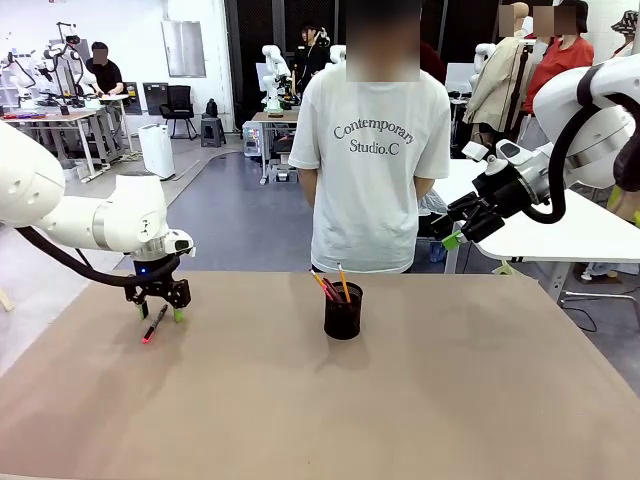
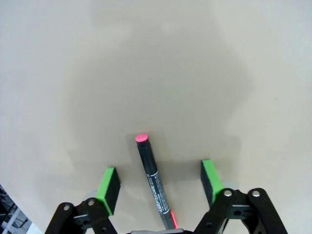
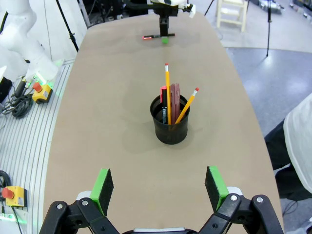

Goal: Place the pens into the pen holder.
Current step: Pick up a writing instrument from the table and place it into the Pen holder.

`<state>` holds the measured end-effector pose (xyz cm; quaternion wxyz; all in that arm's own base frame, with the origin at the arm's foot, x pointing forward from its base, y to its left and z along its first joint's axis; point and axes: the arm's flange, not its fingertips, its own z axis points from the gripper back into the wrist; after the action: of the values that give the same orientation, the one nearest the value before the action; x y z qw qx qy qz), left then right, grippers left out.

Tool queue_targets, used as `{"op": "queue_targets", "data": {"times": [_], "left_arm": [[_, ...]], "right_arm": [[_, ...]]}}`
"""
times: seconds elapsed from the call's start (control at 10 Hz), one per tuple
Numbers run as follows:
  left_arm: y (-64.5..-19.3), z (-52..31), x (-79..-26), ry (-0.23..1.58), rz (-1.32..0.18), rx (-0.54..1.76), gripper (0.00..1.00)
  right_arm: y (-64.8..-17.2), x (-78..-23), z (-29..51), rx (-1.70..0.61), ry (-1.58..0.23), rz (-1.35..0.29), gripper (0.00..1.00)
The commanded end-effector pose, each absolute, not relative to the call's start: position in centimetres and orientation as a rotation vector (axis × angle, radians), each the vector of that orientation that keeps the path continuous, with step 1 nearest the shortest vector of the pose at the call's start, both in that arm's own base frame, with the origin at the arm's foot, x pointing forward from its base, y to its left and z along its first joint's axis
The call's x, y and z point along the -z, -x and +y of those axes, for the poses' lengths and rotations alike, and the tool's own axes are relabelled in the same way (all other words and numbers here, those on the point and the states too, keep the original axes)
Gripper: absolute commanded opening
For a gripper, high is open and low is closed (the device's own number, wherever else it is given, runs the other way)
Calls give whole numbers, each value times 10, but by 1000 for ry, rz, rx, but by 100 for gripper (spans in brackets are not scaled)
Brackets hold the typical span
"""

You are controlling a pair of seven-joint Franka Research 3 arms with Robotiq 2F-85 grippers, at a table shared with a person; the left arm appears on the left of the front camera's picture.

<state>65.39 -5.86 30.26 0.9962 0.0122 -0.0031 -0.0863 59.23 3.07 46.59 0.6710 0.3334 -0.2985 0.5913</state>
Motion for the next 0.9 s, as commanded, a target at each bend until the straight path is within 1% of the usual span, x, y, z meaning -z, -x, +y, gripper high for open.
{"op": "queue_targets", "data": {"times": [0.0, 0.3, 0.4, 0.8], "left_arm": [[-657, -57, -303, -20, -25, 147, 54], [-656, -57, -306, -16, -24, 156, 2], [-655, -57, -307, -17, -23, 156, 0], [-652, -56, -310, -8, 5, 159, 0]], "right_arm": [[-592, -467, 32, -1333, -748, -674, 100], [-592, -467, 32, -1333, -748, -674, 100], [-592, -467, 32, -1333, -748, -674, 100], [-592, -467, 32, -1333, -748, -674, 100]]}}
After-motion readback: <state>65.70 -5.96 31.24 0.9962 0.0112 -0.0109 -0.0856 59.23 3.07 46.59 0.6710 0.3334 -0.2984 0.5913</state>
